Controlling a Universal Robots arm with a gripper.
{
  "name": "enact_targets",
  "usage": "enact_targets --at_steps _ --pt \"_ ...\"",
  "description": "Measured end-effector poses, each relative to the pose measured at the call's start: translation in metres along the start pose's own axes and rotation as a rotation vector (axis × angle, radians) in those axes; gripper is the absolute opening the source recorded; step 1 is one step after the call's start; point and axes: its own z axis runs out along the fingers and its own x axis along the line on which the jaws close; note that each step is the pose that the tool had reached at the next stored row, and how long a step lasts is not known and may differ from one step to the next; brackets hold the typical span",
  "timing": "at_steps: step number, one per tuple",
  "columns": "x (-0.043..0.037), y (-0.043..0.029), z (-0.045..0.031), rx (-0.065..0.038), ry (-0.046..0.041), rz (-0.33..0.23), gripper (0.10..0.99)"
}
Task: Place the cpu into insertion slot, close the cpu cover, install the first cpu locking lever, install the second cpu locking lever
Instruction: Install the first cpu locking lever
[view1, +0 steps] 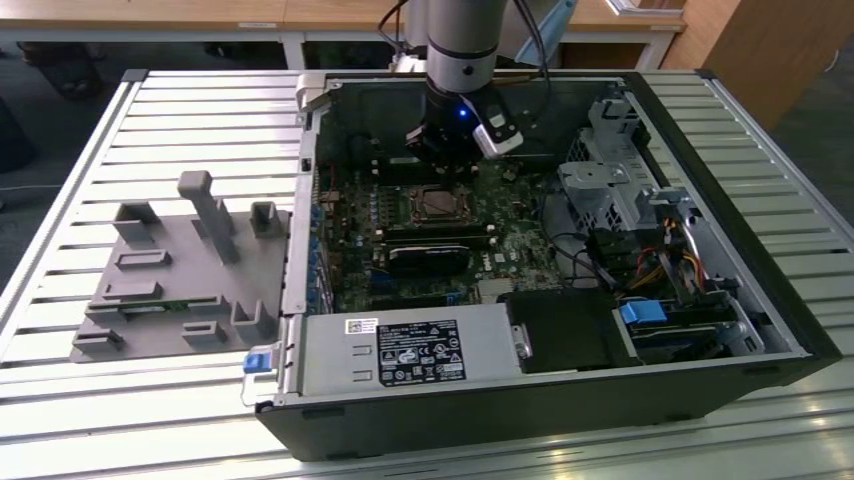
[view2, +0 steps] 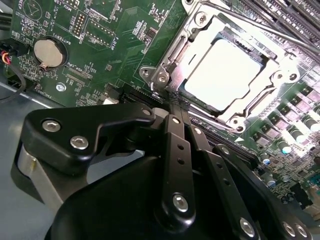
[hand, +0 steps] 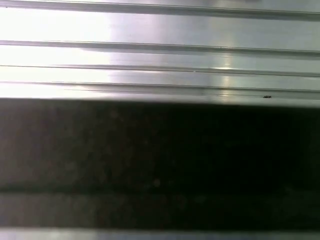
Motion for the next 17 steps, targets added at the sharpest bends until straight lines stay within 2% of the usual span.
enact_targets --at_steps 6,17 --pt "0.0 0.0 -0.0015 0.001 0.0004 0.0 0.122" --pt "-0.0006 -0.0001 0.0 0.015 0.0007 0.001 0.122"
